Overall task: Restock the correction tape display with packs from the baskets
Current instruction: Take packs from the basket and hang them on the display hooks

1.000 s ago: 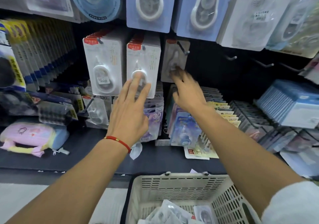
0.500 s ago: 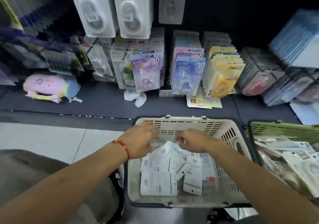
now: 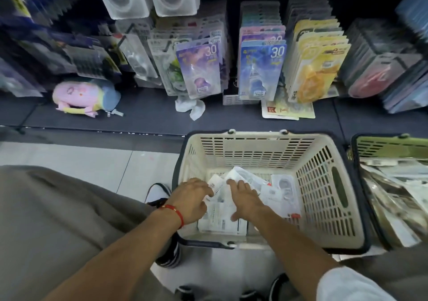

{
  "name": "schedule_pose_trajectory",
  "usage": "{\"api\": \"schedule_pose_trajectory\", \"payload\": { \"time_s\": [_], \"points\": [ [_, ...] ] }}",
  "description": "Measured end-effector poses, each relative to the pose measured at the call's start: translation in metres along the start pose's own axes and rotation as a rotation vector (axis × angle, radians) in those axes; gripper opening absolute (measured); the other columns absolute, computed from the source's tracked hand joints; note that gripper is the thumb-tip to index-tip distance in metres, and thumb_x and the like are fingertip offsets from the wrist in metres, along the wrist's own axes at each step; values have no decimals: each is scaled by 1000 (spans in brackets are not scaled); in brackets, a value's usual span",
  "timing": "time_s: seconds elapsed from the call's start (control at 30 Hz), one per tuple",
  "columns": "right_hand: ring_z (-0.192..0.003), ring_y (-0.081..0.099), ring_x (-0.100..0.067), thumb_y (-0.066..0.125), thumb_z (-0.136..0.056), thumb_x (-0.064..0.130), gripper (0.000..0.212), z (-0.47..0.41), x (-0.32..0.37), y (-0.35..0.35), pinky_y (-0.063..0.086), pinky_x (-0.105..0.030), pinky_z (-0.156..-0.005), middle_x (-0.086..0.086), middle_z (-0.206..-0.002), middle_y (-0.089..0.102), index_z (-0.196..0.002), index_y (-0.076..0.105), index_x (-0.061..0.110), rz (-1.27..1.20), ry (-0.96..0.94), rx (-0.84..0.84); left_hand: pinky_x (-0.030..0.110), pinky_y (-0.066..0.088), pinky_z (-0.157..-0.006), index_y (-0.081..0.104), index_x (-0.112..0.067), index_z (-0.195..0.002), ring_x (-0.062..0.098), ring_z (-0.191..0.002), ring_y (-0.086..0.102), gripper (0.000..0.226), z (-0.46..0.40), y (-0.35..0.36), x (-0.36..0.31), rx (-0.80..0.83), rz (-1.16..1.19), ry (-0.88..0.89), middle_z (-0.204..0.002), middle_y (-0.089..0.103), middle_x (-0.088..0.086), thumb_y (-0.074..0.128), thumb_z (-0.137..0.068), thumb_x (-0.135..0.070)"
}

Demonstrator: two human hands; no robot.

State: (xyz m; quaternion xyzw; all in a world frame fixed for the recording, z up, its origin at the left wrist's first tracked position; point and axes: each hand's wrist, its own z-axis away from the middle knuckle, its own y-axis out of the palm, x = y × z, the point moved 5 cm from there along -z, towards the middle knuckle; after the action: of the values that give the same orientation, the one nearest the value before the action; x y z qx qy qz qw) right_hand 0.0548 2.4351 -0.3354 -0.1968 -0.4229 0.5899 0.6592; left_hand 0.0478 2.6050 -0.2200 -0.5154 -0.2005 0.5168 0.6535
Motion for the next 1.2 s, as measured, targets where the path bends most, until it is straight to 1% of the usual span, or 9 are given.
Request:
{"api": "schedule_pose_trajectory", "payload": {
  "time_s": [0.2,0.27,0.37,0.5,0.7,0.77,0.9,1.0,1.2],
  "points": [
    [-124,61,-27,84,-89,17,60,8,-22,-21,53,-39,-101,-5,-143,57,-140,52,18,-601,4,29,36,36,-117,54,-26,-149,17,-145,39,57,-6,11,-4,21,-23,-2,-154,52,-4,62,-94,-14],
    [-107,66,-22,82,-92,19,48,14,-30,-41,54,-30,-82,-3,-134,61,-135,61,19,-749,60,-7,39,31,-123,41,-24,-158,20,-152,31,68,-9,18,-6,63,-9,23,-164,40,1,65,-94,-18],
    [-86,72,-18,74,-98,23,29,28,-38,-64,56,-33,-76,-3,-110,77,-126,70,23,-1012,135,62,48,14,-130,16,-33,-167,22,-161,10,95,-12,26,-15,91,-22,80,-175,12,0,75,-92,-32],
    [-94,78,-32,67,-102,27,33,48,-42,-80,63,-34,-68,-16,-110,78,-128,70,7,-1355,143,217,54,7,-131,11,-40,-166,22,-160,12,104,-18,15,-29,-89,4,170,-173,15,-3,80,-88,-45],
    [-99,77,-32,55,-104,49,55,55,-41,-65,63,-38,-80,-26,-121,73,-121,72,-1,-1582,131,423,47,45,-106,34,-32,-155,23,-126,47,56,-22,-5,-37,-233,106,134,-144,51,0,57,-105,-42],
    [-101,76,-33,41,-108,59,70,50,-58,-56,63,-43,-88,-22,-121,75,-129,69,-2,-1450,238,320,48,52,-95,37,-30,-150,24,-115,54,49,-20,-5,-32,-208,287,28,-134,58,3,56,-106,-40],
    [-113,68,-32,56,-106,23,36,43,-102,-52,56,-39,-99,-16,-134,67,-139,63,12,-453,437,-207,35,56,-79,42,-33,-137,21,-107,66,44,-12,8,-13,-195,885,-236,-119,66,-4,65,-102,-21],
    [-123,63,-34,61,-102,8,50,29,-85,-31,54,-44,-102,-16,-145,58,-150,49,19,-418,250,-117,27,51,-80,44,-35,-134,18,-113,65,52,-9,21,-1,-124,1166,-375,-122,67,-9,73,-97,-13],
    [-120,54,-25,68,-84,-9,73,15,-60,-36,60,-42,-87,-3,-132,47,-138,50,36,-429,-13,-76,49,54,-101,48,-31,-138,24,-114,65,56,-13,28,10,-96,1305,-541,-124,69,-2,77,-93,-13]
  ]
}}
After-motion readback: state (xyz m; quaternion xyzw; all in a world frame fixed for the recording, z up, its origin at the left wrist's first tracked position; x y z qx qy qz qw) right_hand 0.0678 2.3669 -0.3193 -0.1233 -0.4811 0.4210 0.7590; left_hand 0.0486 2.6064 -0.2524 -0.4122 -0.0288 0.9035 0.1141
